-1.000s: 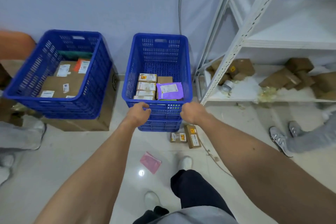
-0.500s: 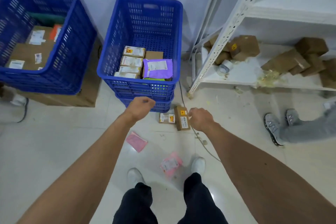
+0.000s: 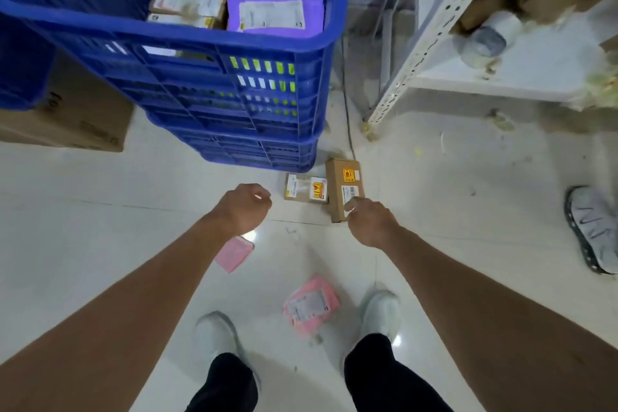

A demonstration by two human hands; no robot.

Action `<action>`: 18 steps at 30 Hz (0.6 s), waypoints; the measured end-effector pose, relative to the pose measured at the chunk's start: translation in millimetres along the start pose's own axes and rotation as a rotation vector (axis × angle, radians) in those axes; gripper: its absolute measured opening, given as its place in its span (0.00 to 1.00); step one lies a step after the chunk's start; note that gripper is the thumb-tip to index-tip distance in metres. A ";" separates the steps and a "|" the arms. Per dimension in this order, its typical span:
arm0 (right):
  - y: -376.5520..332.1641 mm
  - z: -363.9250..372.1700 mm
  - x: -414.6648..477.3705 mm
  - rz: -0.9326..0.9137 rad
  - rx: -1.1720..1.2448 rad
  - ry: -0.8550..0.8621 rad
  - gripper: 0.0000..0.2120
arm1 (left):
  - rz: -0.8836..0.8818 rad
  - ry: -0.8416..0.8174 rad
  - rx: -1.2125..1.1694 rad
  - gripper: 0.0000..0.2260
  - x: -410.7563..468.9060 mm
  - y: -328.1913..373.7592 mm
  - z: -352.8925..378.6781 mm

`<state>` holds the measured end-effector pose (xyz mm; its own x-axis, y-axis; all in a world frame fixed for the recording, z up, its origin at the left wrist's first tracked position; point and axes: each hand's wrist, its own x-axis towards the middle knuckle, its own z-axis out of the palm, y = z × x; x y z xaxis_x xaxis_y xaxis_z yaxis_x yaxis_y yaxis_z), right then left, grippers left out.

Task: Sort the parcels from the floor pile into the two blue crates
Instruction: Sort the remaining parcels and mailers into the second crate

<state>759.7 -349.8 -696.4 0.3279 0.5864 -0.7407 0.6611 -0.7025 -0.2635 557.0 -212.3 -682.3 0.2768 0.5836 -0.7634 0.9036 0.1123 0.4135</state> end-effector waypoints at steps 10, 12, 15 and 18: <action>30.3 139.8 197.7 0.025 0.210 -0.088 0.29 | 0.003 0.008 0.030 0.24 197.4 -67.4 116.9; 33.9 156.1 223.1 0.079 0.232 -0.060 0.27 | -0.016 0.009 0.030 0.26 220.8 -76.5 136.7; 38.2 176.7 249.9 0.168 0.291 0.044 0.27 | -0.052 0.020 0.078 0.27 241.6 -87.6 159.3; 41.4 185.0 263.8 0.189 0.363 0.075 0.23 | -0.051 0.024 0.065 0.23 259.4 -89.6 171.1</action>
<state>748.8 -298.8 -1017.0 0.4777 0.4519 -0.7534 0.3079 -0.8893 -0.3383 603.9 -208.7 -1002.3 0.2228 0.5973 -0.7704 0.9359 0.0903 0.3406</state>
